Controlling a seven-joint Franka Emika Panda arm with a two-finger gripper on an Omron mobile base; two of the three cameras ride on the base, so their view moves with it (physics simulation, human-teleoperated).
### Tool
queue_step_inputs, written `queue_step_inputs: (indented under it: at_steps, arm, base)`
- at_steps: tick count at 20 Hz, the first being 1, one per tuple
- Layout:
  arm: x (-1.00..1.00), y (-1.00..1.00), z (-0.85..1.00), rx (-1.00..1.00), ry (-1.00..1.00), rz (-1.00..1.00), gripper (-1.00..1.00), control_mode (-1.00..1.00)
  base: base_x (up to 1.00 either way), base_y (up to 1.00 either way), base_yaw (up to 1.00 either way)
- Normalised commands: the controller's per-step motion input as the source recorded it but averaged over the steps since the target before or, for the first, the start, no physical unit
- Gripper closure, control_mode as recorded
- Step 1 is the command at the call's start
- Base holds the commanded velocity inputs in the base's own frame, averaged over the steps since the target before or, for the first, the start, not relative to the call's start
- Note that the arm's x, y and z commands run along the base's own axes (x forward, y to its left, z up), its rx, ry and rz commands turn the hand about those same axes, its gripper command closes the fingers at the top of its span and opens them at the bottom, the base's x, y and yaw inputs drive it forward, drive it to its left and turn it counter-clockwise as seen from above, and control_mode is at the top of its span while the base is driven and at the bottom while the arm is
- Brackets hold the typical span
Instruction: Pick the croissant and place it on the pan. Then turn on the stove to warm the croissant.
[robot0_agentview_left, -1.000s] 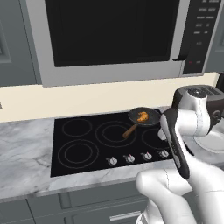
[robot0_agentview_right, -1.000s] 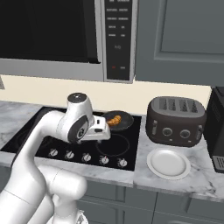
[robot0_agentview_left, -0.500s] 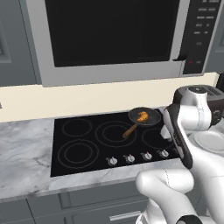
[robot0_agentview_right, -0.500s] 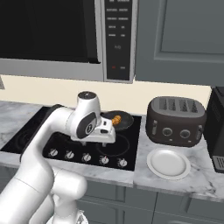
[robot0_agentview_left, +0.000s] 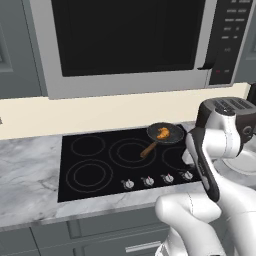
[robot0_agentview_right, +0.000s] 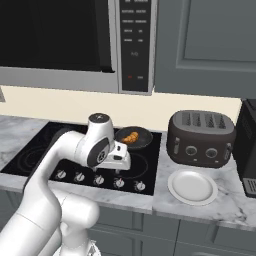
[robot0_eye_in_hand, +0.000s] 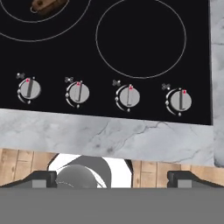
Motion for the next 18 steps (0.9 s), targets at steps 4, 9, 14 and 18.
queue_step_inputs:
  at_steps: [4, 9, 14, 18]
  arm:
    - [0.01, 0.00, -0.13, 0.00, 0.00, 0.00, -1.00, -1.00]
    - [0.11, 0.00, -0.04, 0.00, 0.00, 0.00, -1.00, -1.00]
    - [0.13, -0.02, -0.10, 0.00, 0.00, 0.00, -1.00, -1.00]
    - [0.16, -0.14, -0.15, 0.00, 0.00, 0.00, -1.00, -1.00]
  base:
    - [0.00, 0.00, 0.00]
    - [0.00, 0.00, 0.00]
    - [0.00, 0.00, 0.00]
    - [0.00, 0.00, 0.00]
